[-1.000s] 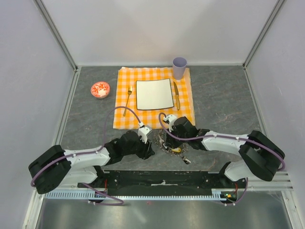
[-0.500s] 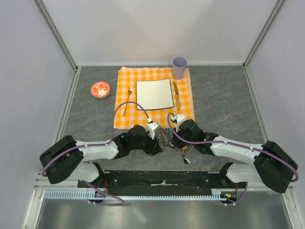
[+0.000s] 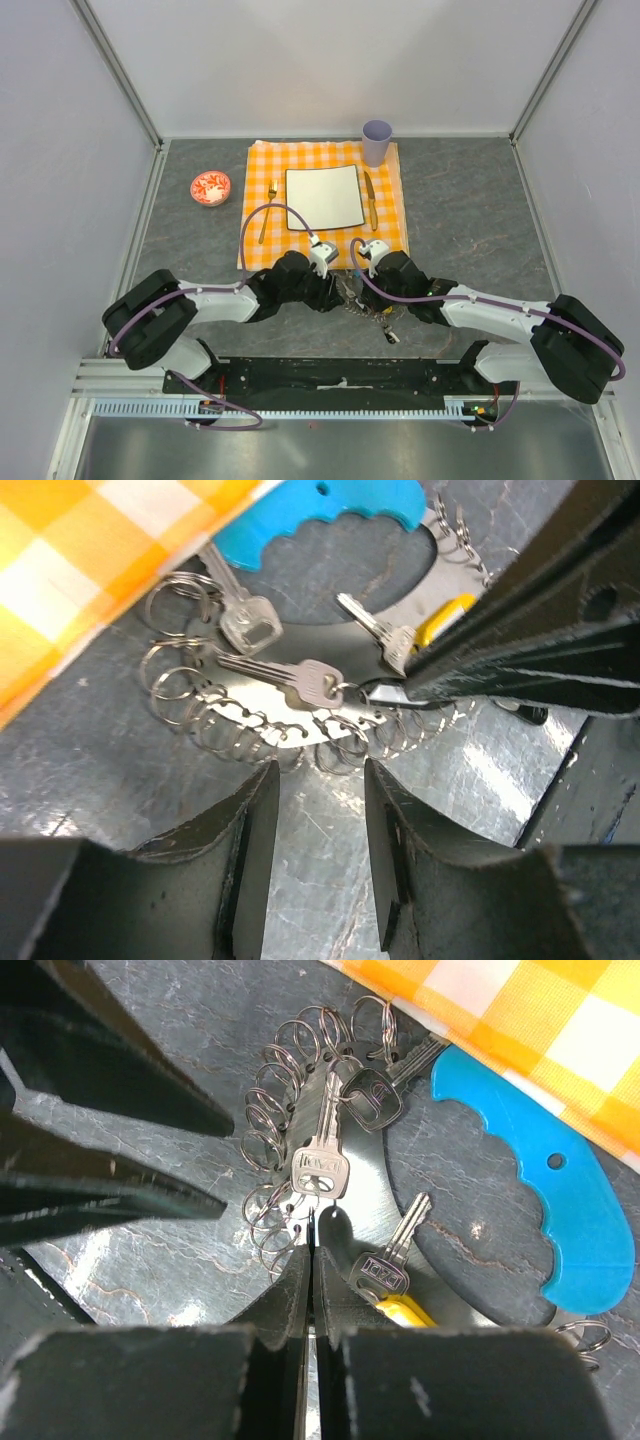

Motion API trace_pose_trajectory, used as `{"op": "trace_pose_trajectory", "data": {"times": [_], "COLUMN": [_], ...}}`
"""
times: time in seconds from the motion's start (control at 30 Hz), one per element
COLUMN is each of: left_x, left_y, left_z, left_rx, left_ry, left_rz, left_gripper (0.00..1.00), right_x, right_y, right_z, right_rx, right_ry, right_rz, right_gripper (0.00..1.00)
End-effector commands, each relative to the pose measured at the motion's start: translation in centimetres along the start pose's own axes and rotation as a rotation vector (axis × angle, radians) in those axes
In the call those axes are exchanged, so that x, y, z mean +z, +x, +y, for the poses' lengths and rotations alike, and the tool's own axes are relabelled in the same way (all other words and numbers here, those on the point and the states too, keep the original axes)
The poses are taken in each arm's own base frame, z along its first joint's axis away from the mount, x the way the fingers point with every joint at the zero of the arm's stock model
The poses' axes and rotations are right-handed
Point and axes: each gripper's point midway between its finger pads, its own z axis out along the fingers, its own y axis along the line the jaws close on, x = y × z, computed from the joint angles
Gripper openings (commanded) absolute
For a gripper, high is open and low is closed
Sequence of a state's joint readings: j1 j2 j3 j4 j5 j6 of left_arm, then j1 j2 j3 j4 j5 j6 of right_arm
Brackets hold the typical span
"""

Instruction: Put the keys on the keyring

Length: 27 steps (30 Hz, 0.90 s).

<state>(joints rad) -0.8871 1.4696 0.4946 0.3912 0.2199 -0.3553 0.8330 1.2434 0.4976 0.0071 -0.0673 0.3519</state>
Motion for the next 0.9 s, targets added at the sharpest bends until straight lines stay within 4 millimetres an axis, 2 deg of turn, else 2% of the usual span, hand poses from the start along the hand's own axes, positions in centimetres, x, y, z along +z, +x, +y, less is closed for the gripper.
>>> {"op": "trace_pose_trajectory", "data": {"times": [0.0,0.27,0.67,0.87], "left_x": [0.5,1.1,2.5,2.3], "left_y": [-3.2,-2.0,-1.5,-1.5], "left_z": [-1.3,-3.3,-2.3,-2.2], "left_rx": [-0.071,-0.152,-0.15,-0.15], "left_ry": [0.076,0.176,0.09,0.079], "left_rz": [-0.081,-0.036,-0.007,-0.008], "left_gripper": [0.46,0.45,0.42,0.33], "right_x": [-0.1,0.0,0.0,-0.1], "right_y": [-0.7,-1.0,-1.0,-1.1], "right_z": [0.2,0.2,0.4,0.4], "right_rx": [-0.021,-0.031,-0.028,-0.027], "right_ry": [-0.014,-0.017,-0.025,-0.028], "right_rz": [-0.032,-0.041,-0.046,-0.05], "right_gripper": [0.05,0.05,0.05,0.05]}}
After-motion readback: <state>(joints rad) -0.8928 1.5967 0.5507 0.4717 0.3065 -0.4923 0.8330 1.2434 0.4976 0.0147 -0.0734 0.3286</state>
